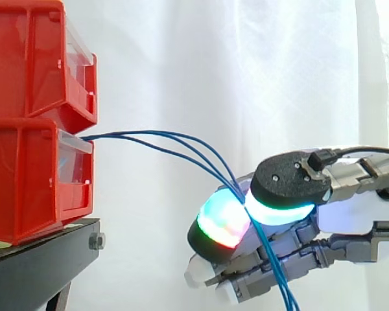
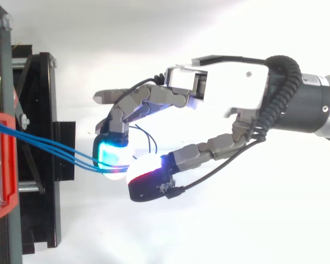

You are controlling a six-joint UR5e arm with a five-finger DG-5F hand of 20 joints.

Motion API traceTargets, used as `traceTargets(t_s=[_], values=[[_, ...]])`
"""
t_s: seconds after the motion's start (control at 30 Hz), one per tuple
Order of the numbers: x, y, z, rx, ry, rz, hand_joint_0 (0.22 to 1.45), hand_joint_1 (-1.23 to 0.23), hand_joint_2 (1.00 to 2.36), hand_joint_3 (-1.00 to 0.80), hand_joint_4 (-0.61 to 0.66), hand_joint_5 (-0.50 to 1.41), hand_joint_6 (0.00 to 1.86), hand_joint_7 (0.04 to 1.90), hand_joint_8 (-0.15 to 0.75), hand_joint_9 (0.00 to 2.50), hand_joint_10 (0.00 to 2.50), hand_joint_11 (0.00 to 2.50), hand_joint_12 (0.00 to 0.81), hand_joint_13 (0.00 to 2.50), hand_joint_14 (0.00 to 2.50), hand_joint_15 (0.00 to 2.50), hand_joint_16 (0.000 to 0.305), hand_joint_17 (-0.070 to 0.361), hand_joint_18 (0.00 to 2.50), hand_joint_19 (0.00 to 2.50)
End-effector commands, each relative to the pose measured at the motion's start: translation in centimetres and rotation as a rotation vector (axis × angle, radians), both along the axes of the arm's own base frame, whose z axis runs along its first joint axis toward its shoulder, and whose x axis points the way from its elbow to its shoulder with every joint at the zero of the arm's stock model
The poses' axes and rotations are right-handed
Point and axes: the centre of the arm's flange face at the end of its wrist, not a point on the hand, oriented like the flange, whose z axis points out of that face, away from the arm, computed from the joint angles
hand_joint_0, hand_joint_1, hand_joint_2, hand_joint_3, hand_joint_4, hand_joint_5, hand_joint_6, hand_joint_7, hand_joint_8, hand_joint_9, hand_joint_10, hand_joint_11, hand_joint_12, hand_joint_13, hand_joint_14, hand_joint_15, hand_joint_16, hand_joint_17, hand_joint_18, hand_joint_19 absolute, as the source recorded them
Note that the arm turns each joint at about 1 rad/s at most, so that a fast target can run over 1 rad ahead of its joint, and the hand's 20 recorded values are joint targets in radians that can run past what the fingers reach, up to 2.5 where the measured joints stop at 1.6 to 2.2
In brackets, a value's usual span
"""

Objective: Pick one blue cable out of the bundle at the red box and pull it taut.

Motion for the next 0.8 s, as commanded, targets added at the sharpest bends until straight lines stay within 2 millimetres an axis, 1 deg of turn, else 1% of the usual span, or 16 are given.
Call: traceTargets(t_s=[0.0,0.03,0.1,0.2,0.27,0.4,0.5,0.57,0.6,0.63,0.77], values=[[-0.28,-0.24,0.67,0.005,0.006,-0.003,0.71,-0.96,1.03,-0.14,0.09,-0.17,0.92,0.86,0.321,0.59,0.01,0.24,0.385,0.23,0.0,0.01,0.062,0.139,0.33,0.02],[-0.38,-0.36,0.71,0.002,0.012,-0.004,0.72,-0.98,1.02,-0.19,0.12,-0.16,0.92,0.95,0.319,0.6,0.01,0.24,0.385,0.24,0.0,0.01,0.062,0.138,0.34,0.02],[-0.59,-0.39,1.1,0.003,0.019,-0.004,0.74,-0.99,1.02,-0.24,0.13,-0.16,0.92,0.96,0.318,0.61,0.01,0.24,0.384,0.25,0.0,0.01,0.061,0.138,0.36,0.02],[-0.76,-0.51,1.19,0.003,0.03,-0.006,0.77,-1.0,1.01,-0.37,0.14,-0.16,0.92,0.96,0.318,0.62,0.01,0.25,0.385,0.27,0.0,0.01,0.061,0.138,0.37,0.03],[-0.86,-0.54,1.22,0.001,0.036,-0.008,0.79,-1.01,1.0,-0.5,0.16,-0.15,0.91,0.99,0.315,0.64,0.01,0.24,0.384,0.28,0.0,0.01,0.061,0.138,0.4,0.03],[-0.97,-0.77,1.14,0.005,0.045,-0.011,0.79,-1.01,1.0,-0.5,0.17,-0.15,0.91,1.01,0.315,0.66,0.01,0.26,0.38,0.3,0.0,0.01,0.06,0.135,0.42,0.03],[-1.07,-0.9,1.07,0.012,0.052,-0.014,0.74,-0.99,1.0,-0.5,0.23,-0.15,0.91,1.03,0.313,0.67,0.01,0.25,0.38,0.3,0.0,0.02,0.06,0.136,0.43,0.04],[-1.07,-0.9,1.07,0.012,0.052,-0.014,0.68,-0.94,1.0,-0.5,0.24,-0.15,0.91,1.01,0.317,0.68,0.01,0.26,0.38,0.3,0.0,0.03,0.06,0.136,0.42,0.06],[-1.08,-1.01,1.07,0.012,0.052,-0.015,0.67,-0.93,1.0,-0.5,0.25,-0.14,0.91,1.01,0.318,0.68,0.01,0.26,0.381,0.3,0.0,0.03,0.06,0.136,0.41,0.06],[-1.07,-0.92,1.07,0.01,0.052,-0.015,0.62,-0.88,1.0,-0.5,0.25,-0.14,0.9,1.0,0.321,0.68,0.01,0.26,0.382,0.29,0.0,0.04,0.061,0.136,0.4,0.08],[-1.08,-1.01,1.07,0.012,0.052,-0.015,0.57,-0.77,1.0,-0.5,0.26,-0.14,0.88,1.0,0.33,0.68,0.01,0.25,0.39,0.27,0.0,0.04,0.062,0.139,0.38,0.1]])
